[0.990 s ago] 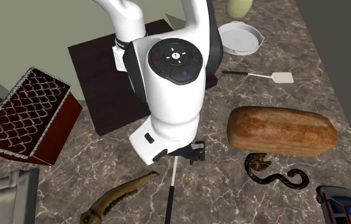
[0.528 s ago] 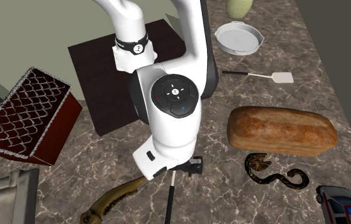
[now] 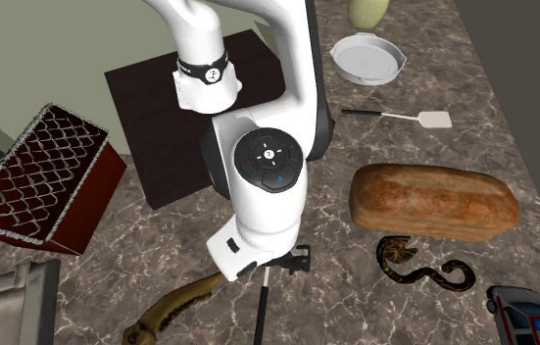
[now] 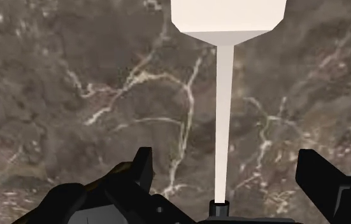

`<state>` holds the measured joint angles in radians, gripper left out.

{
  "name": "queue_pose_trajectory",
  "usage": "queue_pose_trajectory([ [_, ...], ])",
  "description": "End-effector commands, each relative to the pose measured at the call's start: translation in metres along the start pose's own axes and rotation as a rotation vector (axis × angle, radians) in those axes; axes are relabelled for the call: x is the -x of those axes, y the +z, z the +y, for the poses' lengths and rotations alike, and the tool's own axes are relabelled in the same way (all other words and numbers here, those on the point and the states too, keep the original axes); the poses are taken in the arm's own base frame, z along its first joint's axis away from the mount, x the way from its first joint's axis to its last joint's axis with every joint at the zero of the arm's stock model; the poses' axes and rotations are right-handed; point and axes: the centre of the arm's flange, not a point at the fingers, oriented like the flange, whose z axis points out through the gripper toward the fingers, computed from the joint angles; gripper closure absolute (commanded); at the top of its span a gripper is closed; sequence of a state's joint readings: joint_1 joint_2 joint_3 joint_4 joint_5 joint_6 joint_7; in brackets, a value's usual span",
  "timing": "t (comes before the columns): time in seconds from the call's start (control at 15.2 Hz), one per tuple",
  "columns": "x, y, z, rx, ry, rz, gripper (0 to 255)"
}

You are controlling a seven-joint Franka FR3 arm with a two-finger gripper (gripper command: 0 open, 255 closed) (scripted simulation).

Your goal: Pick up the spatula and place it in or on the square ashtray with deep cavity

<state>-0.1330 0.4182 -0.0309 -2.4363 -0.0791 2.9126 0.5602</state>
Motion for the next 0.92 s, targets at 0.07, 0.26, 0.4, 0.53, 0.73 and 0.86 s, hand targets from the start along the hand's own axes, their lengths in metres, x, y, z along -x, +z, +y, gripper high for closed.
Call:
queue_pose_trajectory([
  [0.07, 0.000, 0.000, 0.000, 0.000, 0.000, 0.000, 0],
  [0.26, 0.000, 0.000, 0.000, 0.000, 0.000, 0.000, 255],
  [0.4, 0.000, 0.000, 0.000, 0.000, 0.000, 0.000, 255],
  [0.53, 0.000, 0.000, 0.000, 0.000, 0.000, 0.000, 255],
  [0.73, 0.000, 0.000, 0.000, 0.000, 0.000, 0.000, 255],
  [0.86, -0.001, -0.010, 0.000, 0.000, 0.000, 0.000, 255],
])
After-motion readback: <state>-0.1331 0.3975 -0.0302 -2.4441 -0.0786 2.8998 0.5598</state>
